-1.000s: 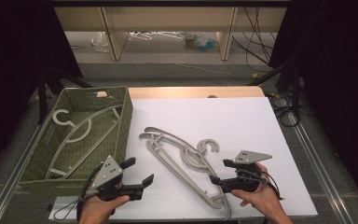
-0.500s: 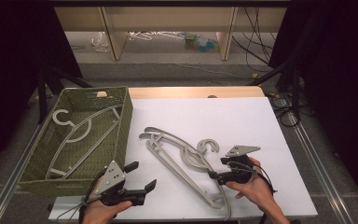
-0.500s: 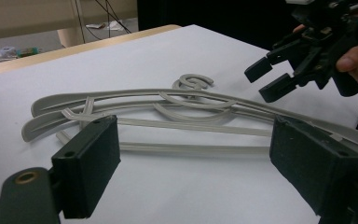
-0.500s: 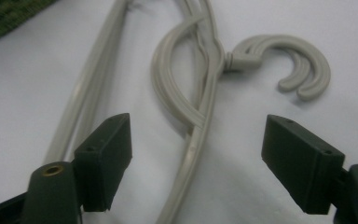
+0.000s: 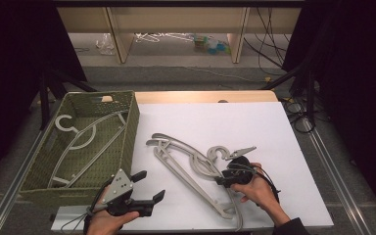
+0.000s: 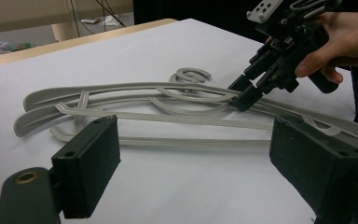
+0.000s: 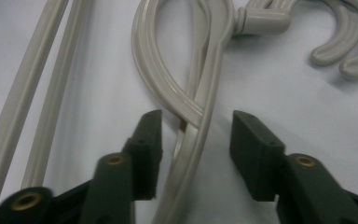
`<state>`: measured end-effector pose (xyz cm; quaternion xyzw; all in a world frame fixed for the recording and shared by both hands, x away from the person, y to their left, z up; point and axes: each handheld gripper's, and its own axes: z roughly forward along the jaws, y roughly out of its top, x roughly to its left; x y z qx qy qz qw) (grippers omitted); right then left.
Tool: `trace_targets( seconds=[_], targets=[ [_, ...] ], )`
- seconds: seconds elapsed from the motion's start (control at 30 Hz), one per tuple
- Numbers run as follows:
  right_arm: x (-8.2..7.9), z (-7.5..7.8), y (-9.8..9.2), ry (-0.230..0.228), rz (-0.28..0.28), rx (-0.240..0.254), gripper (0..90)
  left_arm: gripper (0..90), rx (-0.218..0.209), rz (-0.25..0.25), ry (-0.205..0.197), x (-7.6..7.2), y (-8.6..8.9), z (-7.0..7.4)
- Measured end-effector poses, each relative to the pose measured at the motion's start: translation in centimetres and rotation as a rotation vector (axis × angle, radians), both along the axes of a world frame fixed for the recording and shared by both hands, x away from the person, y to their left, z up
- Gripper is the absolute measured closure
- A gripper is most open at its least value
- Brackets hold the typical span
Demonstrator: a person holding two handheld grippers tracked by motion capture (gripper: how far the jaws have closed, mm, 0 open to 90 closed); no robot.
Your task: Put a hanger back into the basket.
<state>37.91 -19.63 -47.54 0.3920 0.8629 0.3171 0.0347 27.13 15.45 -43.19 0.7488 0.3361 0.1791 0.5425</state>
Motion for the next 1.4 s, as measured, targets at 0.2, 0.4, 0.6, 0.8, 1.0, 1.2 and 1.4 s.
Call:
trace_targets(
  seconds=[0.2,0.4,0.6,0.8,1.0,1.2,1.4],
  targets=[
    [0.1,0.2,0.4,0.017,0.031,-0.034,68.6,16.1,-0.001,-0.001,-0.003,-0.1,0.0,0.0],
    [0.4,0.2,0.3,0.042,0.019,-0.026,74.3,16.2,0.002,-0.018,-0.014,0.2,0.1,-0.1],
    [0.4,0.6,0.3,0.041,0.011,-0.016,75.2,16.2,-0.003,0.001,0.001,0.1,0.2,0.0],
    [0.2,1.2,0.2,0.01,-0.01,0.003,76.0,16.3,0.004,-0.003,-0.014,0.3,0.3,0.0],
    [0.1,2.3,0.3,-0.036,-0.016,0.023,77.7,16.3,-0.008,0.009,0.005,0.2,0.3,-0.1],
    [0.0,3.2,0.2,-0.075,-0.011,0.062,80.9,16.3,0.003,0.0,-0.016,0.3,0.5,0.0],
    [-0.2,4.1,0.2,-0.091,0.011,0.077,82.0,16.4,-0.022,0.012,0.0,0.3,0.4,0.0]
  ],
)
